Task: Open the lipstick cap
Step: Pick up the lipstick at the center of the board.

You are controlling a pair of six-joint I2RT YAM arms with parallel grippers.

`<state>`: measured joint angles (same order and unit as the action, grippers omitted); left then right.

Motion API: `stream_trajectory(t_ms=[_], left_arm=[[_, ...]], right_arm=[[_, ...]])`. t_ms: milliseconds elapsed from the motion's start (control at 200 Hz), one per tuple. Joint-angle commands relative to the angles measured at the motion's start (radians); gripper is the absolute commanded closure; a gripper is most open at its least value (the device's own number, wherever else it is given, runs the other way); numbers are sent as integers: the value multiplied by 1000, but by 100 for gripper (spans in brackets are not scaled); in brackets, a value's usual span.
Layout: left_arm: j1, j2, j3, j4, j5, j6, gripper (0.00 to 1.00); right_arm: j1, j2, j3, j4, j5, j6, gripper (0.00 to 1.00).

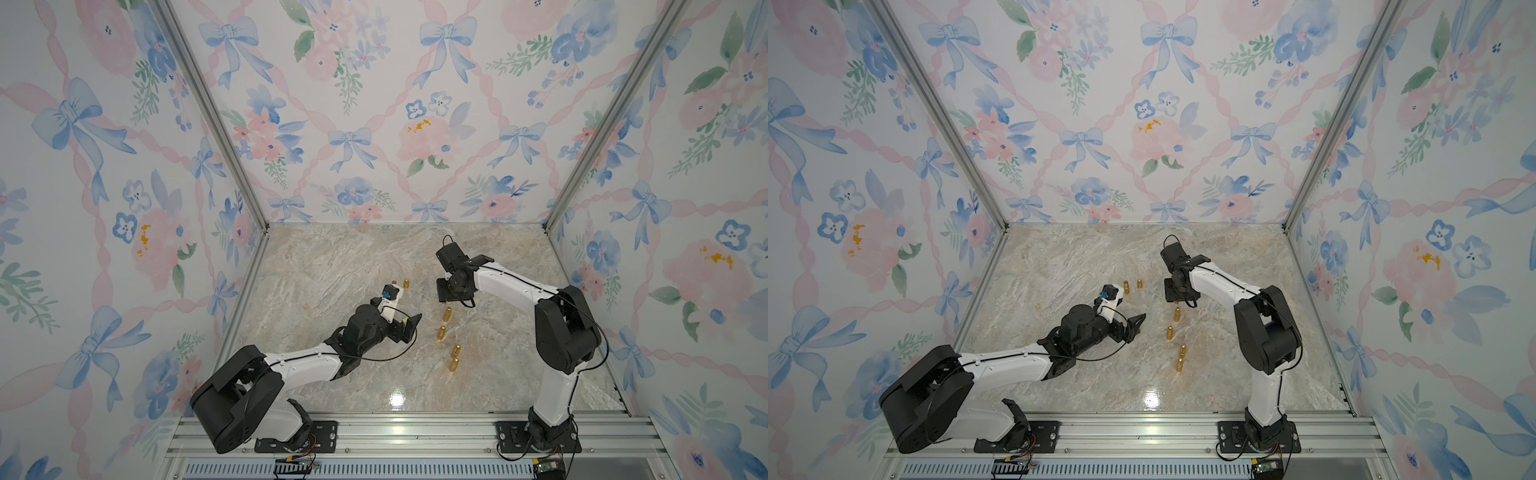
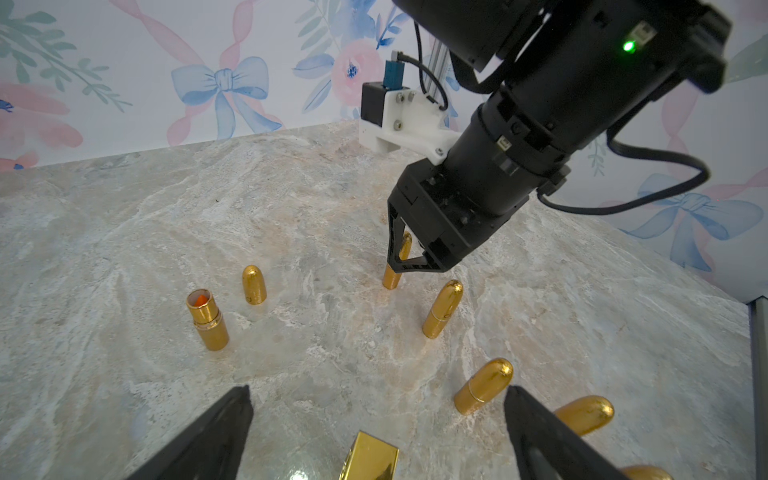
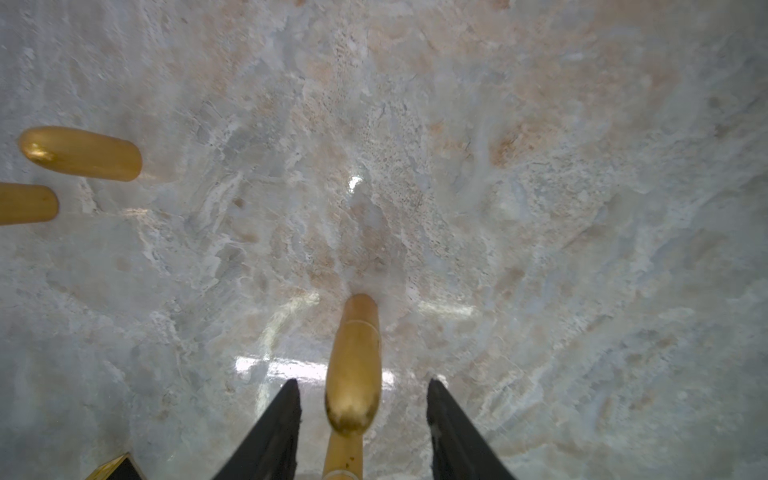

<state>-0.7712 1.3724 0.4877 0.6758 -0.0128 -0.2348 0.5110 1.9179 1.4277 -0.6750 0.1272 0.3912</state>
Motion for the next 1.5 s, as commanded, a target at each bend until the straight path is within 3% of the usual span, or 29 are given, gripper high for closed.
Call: stream_trajectory(t_ms=[0,860,1495], left_arm=[[-5,13,26,-1,10,22,2],[-5,24,25,-1,-9,15,2],[-5,-88,-31,-2,-66,35,2]], right_arm=[[-6,43,37,11,2,-1,52],[-14,147,94,28,36,-25,75],[47,-61,129,-69,-26,-56,80]])
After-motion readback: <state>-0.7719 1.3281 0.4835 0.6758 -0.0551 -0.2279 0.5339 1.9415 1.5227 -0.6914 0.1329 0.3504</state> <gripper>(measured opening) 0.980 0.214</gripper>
